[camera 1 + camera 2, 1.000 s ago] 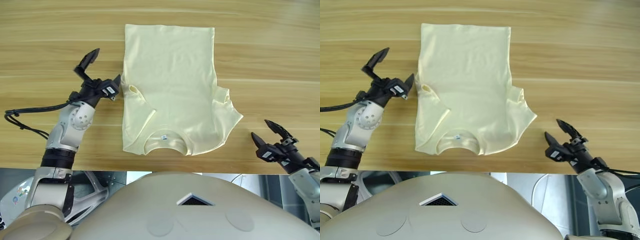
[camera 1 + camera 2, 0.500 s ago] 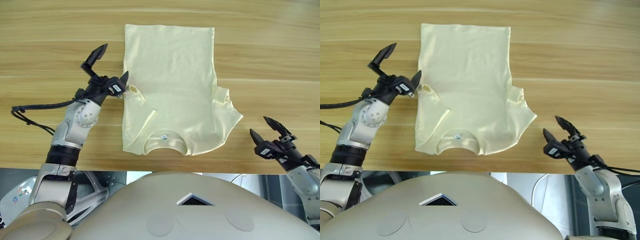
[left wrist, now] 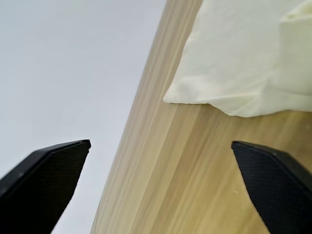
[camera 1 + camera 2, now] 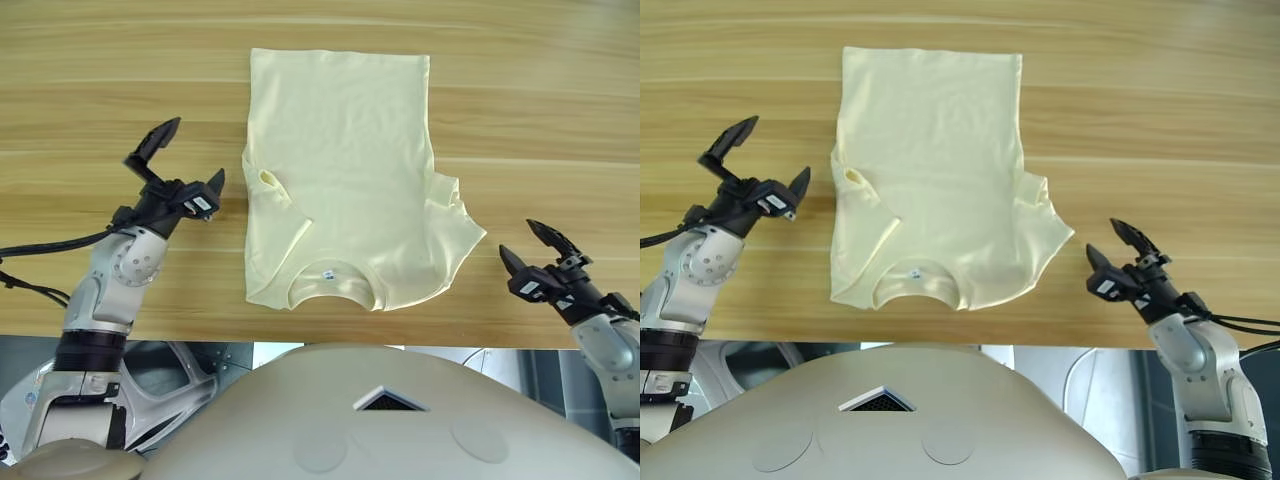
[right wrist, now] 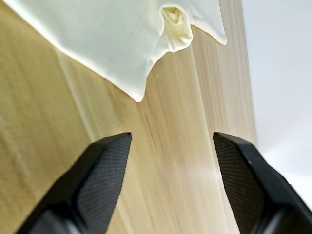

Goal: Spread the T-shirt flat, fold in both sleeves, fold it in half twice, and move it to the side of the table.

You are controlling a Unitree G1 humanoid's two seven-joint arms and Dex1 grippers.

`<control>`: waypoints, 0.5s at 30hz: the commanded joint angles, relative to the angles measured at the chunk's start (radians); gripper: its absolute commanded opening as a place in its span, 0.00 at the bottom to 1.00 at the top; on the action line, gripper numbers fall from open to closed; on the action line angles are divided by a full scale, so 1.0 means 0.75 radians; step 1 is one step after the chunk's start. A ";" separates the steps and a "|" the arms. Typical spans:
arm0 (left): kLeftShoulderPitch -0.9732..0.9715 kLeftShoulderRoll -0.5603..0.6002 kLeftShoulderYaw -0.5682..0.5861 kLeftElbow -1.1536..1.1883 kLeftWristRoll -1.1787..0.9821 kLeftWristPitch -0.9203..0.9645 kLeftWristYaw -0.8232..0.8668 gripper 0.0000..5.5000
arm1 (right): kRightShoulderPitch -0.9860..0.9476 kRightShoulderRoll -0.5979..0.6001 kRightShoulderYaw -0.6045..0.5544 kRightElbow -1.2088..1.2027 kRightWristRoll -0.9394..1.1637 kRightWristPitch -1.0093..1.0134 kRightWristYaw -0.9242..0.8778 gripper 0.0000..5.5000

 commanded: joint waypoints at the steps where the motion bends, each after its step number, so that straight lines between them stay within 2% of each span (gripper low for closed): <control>1: 0.044 0.036 -0.058 -0.053 -0.032 -0.068 -0.100 0.98 | -0.038 -0.038 0.022 0.040 0.017 -0.016 0.010 0.56; 15: -0.171 -0.060 -0.124 0.060 0.002 -0.104 -0.064 0.98 | -0.036 -0.040 0.060 0.105 -0.010 -0.045 -0.048 0.56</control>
